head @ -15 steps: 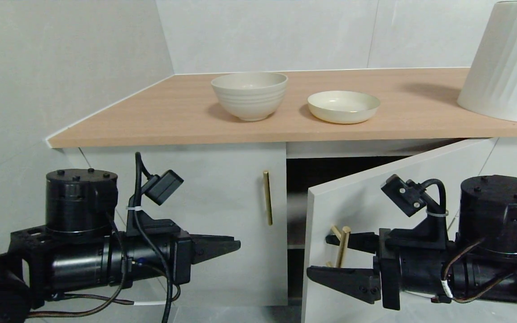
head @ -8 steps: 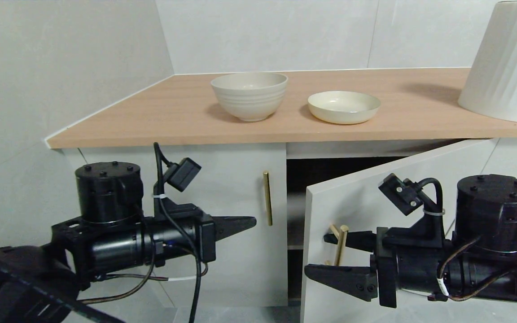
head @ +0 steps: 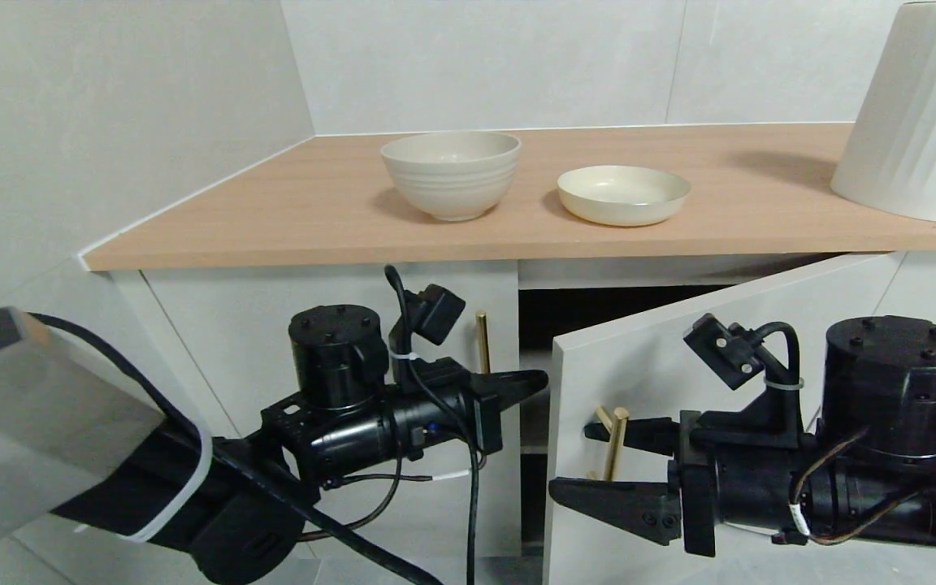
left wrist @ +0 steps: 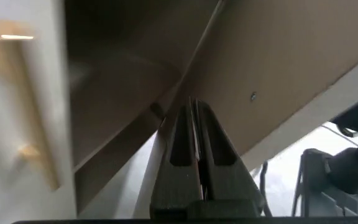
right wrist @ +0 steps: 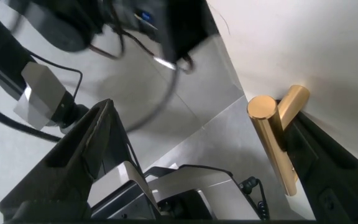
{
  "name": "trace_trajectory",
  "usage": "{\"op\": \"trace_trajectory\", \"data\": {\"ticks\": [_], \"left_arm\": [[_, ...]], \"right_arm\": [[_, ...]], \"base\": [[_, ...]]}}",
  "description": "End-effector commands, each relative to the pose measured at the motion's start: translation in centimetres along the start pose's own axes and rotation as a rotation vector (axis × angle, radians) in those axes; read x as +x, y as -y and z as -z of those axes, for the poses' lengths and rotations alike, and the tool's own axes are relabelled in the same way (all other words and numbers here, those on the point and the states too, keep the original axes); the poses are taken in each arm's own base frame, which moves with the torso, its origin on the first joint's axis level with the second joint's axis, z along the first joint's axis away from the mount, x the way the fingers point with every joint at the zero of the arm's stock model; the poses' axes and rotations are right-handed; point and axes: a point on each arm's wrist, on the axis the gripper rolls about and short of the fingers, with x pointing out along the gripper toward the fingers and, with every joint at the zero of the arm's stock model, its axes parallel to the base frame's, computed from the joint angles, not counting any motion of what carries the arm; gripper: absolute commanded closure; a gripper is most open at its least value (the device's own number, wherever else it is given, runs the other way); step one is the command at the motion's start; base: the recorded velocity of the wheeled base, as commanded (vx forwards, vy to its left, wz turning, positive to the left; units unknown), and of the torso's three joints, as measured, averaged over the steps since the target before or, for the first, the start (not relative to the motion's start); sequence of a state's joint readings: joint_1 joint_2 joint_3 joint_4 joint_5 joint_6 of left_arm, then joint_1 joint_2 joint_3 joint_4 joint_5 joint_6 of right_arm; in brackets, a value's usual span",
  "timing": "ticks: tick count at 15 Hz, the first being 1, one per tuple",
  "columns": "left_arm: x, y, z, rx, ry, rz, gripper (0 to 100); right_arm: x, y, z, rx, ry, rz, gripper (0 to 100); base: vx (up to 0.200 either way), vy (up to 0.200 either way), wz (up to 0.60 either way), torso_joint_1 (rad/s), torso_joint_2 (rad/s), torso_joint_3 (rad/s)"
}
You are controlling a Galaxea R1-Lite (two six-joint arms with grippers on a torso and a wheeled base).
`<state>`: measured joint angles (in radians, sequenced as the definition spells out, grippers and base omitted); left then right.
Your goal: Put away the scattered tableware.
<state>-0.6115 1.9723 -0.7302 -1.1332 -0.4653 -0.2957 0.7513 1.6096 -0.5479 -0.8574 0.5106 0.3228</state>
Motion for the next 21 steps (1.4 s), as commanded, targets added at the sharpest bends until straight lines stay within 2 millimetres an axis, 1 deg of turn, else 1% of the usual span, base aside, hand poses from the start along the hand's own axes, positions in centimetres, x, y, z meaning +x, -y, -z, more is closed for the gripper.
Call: {"op": "trace_trajectory", "data": {"ticks": [1, 3, 5, 8, 13, 17, 19, 21], "left_arm": [[1.7, -0.4, 1.6, 0.002, 0.007, -0.017, 100], [2.8, -0.3, 2.4, 0.013, 0.034, -0.035, 100], [3.2, 0.1, 2.8, 0.015, 0.030, -0.025, 100], [3.1, 0.6, 2.6, 0.017, 0.035, -0.012, 100], [3.2, 1.4, 2.3, 0.029, 0.054, 0.008, 100], [3.2, 1.6, 2.3, 0.032, 0.060, 0.014, 100], [3.3, 1.5, 2.3, 0.032, 0.064, 0.015, 100], [3.4, 1.5, 2.4, 0.031, 0.064, 0.013, 100]], "right_arm": [[0.2, 0.2, 0.1, 0.002, -0.005, 0.006, 0], [0.2, 0.3, 0.1, 0.000, -0.002, 0.006, 0], [0.2, 0.3, 0.1, -0.005, 0.008, 0.005, 0], [0.1, 0.5, 0.0, -0.004, 0.015, 0.015, 0], [-0.5, 1.7, -0.7, -0.017, 0.078, 0.100, 0], [-0.4, 3.1, -0.9, -0.023, 0.112, 0.153, 0], [-0.7, 3.7, -1.0, -0.025, 0.134, 0.183, 0], [-1.6, 4.5, -0.9, -0.046, 0.141, 0.245, 0]], "base": [[0.000, 0.000, 0.00, 0.000, 0.00, 0.000], [0.000, 0.000, 0.00, 0.000, 0.00, 0.000], [0.000, 0.000, 0.00, 0.000, 0.00, 0.000], [0.000, 0.000, 0.00, 0.000, 0.00, 0.000], [0.000, 0.000, 0.00, 0.000, 0.00, 0.000], [0.000, 0.000, 0.00, 0.000, 0.00, 0.000], [0.000, 0.000, 0.00, 0.000, 0.00, 0.000], [0.000, 0.000, 0.00, 0.000, 0.00, 0.000]]}}
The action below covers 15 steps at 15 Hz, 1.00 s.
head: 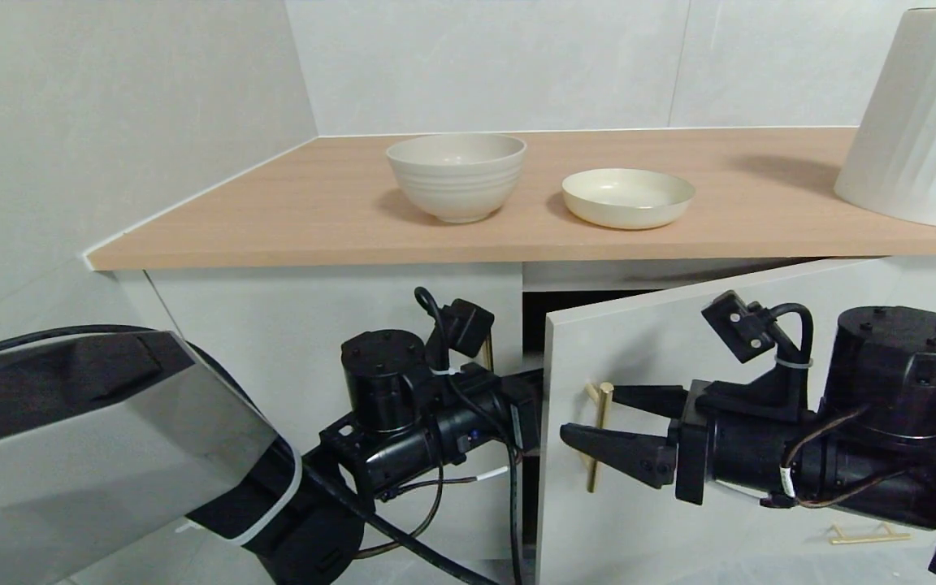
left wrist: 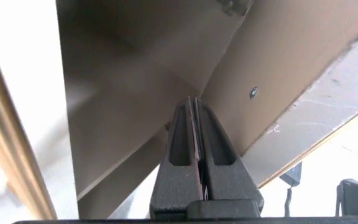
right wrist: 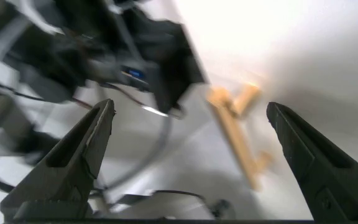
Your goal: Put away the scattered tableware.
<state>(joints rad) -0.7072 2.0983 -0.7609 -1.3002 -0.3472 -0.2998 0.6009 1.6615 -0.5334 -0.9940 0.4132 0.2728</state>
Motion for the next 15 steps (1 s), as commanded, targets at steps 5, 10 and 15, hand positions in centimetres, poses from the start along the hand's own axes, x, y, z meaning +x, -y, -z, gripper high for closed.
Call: {"op": "trace_trajectory", "data": {"ticks": [5, 10, 15], "left_arm": [[0.1, 0.1, -0.2, -0.019, 0.005, 0.010, 100], [0.0, 0.2, -0.5, -0.018, 0.014, 0.009, 100], [0.0, 0.2, -0.3, -0.020, 0.010, 0.007, 100]], "right_arm": [[-2.7, 1.0, -0.3, -0.088, 0.003, 0.099, 0], [-9.1, -2.9, -1.2, -0.027, -0.120, 0.110, 0], [-11.2, -3.9, -0.1, -0.016, -0.138, 0.088, 0]], "base": [[0.000, 0.000, 0.00, 0.000, 0.00, 0.000], [0.000, 0.000, 0.00, 0.000, 0.00, 0.000], [0.000, 0.000, 0.00, 0.000, 0.00, 0.000]]}}
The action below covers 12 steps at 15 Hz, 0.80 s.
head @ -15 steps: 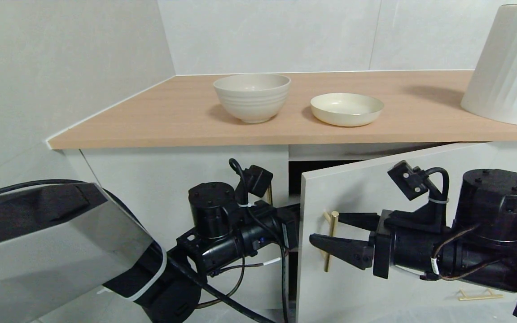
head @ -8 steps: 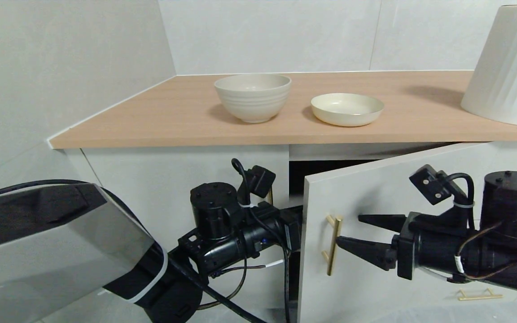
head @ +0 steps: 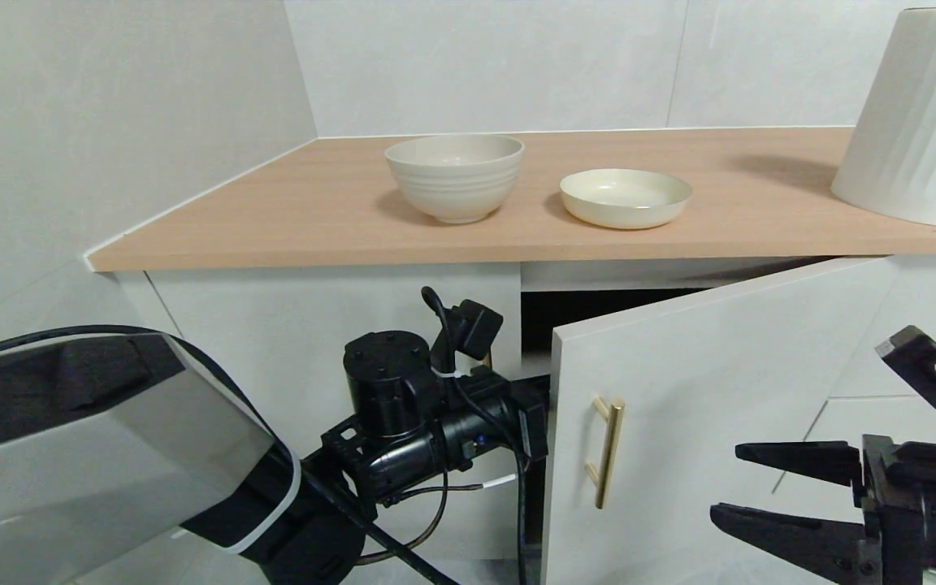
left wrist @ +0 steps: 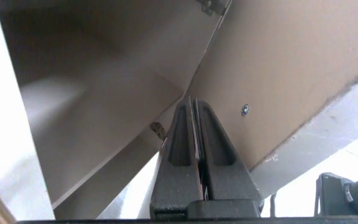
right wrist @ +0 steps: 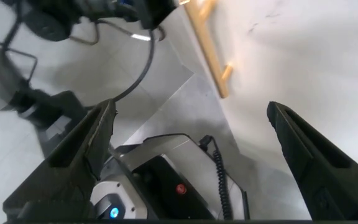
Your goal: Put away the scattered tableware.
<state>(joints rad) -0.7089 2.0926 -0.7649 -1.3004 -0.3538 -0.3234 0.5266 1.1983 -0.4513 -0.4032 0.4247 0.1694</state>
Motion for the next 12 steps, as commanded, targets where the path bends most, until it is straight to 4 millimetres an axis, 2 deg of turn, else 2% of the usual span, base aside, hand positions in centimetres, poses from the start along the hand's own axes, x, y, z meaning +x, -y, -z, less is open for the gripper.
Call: {"op": "trace_trajectory", "data": {"ticks": [1, 3, 7, 12], "left_arm": [[-0.04, 0.01, -0.04, 0.000, 0.002, -0.004, 100], [-0.07, 0.02, -0.05, 0.000, 0.001, -0.004, 100], [-0.11, 0.05, -0.08, -0.001, 0.003, -0.005, 100], [0.25, -0.26, 0.31, -0.003, 0.007, -0.022, 100]], "right_arm": [[-0.97, -0.45, 0.18, -0.011, 0.024, -0.012, 0], [-0.97, -0.40, 0.48, -0.006, 0.012, -0.013, 0], [-0.93, -0.64, 0.70, -0.011, 0.003, -0.029, 0], [-1.11, -0.72, 0.80, -0.014, 0.006, -0.031, 0]], "base": [[0.000, 0.000, 0.00, 0.000, 0.00, 0.000], [0.000, 0.000, 0.00, 0.000, 0.00, 0.000], [-0.200, 0.000, 0.00, 0.007, 0.00, 0.004], [0.000, 0.000, 0.00, 0.000, 0.00, 0.000]]}}
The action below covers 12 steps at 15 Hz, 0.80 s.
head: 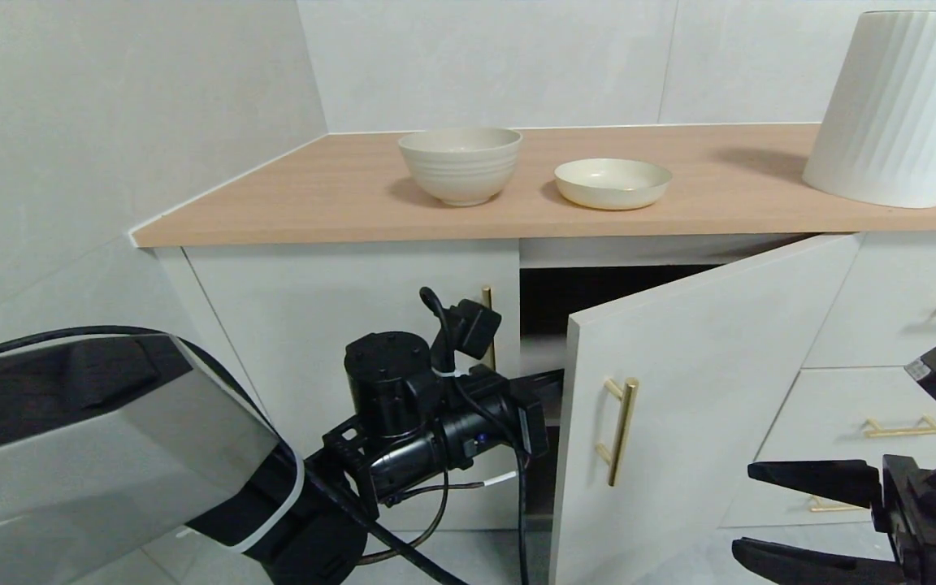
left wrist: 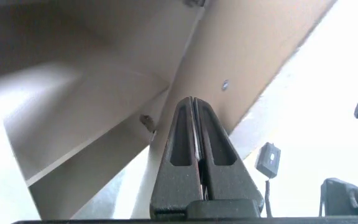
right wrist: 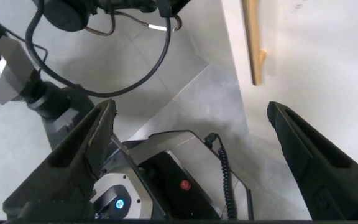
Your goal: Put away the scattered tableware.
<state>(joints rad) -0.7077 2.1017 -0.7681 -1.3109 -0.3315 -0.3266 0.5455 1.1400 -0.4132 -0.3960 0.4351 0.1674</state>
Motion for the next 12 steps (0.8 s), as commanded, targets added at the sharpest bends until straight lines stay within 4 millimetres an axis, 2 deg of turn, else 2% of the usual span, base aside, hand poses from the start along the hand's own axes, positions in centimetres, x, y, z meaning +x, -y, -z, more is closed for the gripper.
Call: {"op": "trace_trajectory", "data": {"ticks": [1, 6, 12], "left_arm": [[0.4, -0.1, 0.0, 0.000, 0.001, 0.001, 100], [2.2, 0.1, -2.2, -0.017, -0.046, -0.013, 100], [2.9, 0.3, -2.3, -0.021, -0.062, -0.009, 100]], "right_arm": [[0.0, 0.0, 0.0, -0.002, 0.001, -0.001, 0], [-0.1, -0.1, 0.0, -0.004, 0.005, -0.002, 0], [-0.4, -0.2, -0.1, -0.012, 0.017, -0.004, 0]], "base": [[0.000, 0.000, 0.00, 0.000, 0.00, 0.000], [0.000, 0.000, 0.00, 0.000, 0.00, 0.000], [-0.200, 0.000, 0.00, 0.007, 0.00, 0.004]]}}
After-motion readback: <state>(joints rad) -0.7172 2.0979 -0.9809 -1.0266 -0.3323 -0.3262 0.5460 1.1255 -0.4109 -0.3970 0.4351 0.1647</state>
